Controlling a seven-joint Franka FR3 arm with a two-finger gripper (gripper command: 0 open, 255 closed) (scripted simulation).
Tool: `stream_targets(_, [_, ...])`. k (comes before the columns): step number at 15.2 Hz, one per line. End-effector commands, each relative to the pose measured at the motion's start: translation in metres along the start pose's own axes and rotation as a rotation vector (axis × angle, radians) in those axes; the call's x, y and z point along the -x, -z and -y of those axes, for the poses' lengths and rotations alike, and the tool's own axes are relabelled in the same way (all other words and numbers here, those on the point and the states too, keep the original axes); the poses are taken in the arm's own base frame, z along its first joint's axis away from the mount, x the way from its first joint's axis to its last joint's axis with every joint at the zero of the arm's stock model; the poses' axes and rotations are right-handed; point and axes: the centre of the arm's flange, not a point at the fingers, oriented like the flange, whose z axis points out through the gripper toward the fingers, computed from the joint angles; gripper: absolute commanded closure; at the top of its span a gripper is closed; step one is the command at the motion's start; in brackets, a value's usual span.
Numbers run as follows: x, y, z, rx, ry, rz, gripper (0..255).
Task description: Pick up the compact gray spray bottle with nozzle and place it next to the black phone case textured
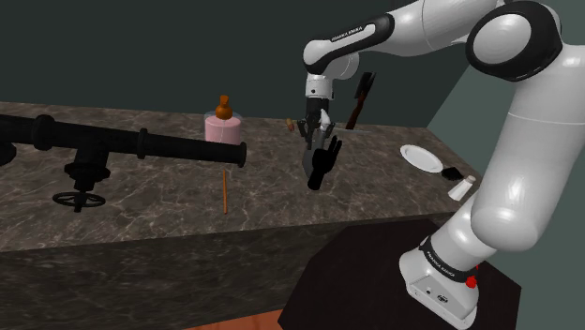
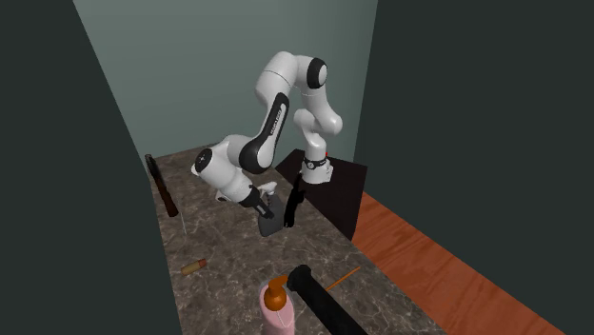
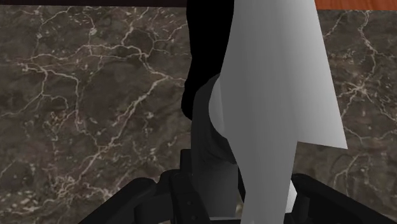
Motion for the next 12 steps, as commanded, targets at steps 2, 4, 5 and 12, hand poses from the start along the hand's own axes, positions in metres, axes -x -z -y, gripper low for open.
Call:
stream_targets(2, [0.0,0.0,0.0,0.0,0.0,0.0,255])
stream_targets(4, [0.0,0.0,0.0,0.0,0.0,0.0,255])
stream_targets(5, [0.0,0.0,0.0,0.0,0.0,0.0,255])
stream_targets(12, [0.014,0.022,0.0,0.0,0.0,0.0,255])
